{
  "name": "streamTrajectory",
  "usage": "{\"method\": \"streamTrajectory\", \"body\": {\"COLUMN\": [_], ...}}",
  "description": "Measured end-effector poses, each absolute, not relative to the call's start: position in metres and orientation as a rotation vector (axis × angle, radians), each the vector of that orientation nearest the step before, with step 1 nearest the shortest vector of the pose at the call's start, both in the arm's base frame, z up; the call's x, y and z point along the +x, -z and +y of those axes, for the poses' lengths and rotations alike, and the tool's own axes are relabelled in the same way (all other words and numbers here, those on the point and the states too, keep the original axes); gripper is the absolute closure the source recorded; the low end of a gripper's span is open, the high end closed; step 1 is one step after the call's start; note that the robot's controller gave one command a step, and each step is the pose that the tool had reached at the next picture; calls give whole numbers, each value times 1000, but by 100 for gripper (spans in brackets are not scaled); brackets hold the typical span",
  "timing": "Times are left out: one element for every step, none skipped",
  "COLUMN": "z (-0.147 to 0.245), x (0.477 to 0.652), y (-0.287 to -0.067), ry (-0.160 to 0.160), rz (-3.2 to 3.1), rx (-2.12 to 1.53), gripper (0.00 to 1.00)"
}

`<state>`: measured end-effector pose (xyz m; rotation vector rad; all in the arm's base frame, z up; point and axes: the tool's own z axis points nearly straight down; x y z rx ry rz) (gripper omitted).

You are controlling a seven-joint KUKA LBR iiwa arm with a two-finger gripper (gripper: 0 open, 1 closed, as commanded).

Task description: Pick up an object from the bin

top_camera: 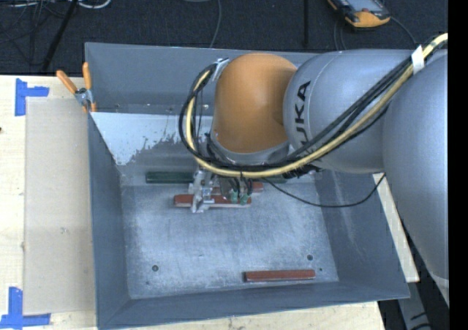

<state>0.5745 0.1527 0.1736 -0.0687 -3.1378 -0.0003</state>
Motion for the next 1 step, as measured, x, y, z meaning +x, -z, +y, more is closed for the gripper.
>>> {"method": "streamTrajectory", "body": {"z": [164], "x": [565], "y": [-231], "ry": [0], "rz": [-3139], "rx": [-89], "gripper": [100]}}
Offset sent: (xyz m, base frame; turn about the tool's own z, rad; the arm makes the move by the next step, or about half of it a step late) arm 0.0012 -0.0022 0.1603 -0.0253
